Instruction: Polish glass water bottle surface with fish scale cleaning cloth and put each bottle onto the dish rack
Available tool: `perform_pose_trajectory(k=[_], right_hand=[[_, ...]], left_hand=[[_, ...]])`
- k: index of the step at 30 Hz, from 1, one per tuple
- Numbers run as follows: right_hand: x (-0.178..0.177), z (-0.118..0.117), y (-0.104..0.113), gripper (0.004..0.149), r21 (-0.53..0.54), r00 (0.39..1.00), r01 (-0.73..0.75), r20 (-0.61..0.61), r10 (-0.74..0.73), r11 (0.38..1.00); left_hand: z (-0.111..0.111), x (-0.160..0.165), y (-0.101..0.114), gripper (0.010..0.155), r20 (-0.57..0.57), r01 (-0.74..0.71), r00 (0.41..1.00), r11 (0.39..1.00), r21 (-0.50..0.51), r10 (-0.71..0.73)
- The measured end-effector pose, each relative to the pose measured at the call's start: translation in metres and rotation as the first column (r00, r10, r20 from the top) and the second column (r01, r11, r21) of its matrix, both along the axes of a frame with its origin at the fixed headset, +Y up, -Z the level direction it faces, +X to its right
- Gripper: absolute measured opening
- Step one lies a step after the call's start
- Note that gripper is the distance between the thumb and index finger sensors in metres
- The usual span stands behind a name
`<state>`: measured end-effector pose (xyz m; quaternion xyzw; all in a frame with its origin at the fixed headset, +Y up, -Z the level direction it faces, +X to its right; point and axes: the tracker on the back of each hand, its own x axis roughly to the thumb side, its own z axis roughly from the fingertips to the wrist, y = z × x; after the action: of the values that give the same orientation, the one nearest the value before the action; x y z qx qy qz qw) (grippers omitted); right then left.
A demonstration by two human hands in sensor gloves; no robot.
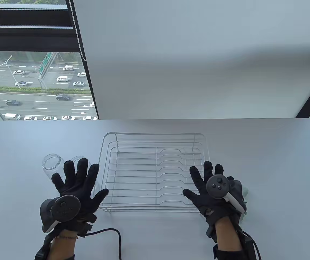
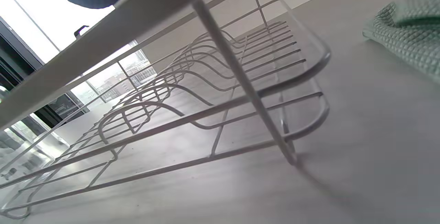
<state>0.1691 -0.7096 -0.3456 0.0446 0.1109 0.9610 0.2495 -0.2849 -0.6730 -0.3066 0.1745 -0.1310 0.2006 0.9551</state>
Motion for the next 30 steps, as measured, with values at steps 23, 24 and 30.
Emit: perform_pose_trajectory(k=[23, 24, 30], right_hand=[[0.074, 0.015, 0.02, 0.069, 0.333, 0.876, 0.162, 0.385, -0.291, 0.929], [0.082, 0.016, 0.018, 0.071, 0.357, 0.846, 0.165, 0.429, -0.318, 0.92], [0.101, 0.003, -0.027, 0.07, -0.039, 0.831, 0.148, 0.547, -0.103, 0.988]], left_hand=[[-0.004, 0.001, -0.005, 0.083, 0.012, -0.032, 0.999, 0.999, -0.03, 0.032], [-0.004, 0.001, -0.005, 0.083, 0.009, -0.041, 0.999, 0.999, -0.032, 0.041], [-0.006, 0.0, -0.009, 0.083, 0.004, -0.067, 0.998, 0.996, -0.06, 0.068]])
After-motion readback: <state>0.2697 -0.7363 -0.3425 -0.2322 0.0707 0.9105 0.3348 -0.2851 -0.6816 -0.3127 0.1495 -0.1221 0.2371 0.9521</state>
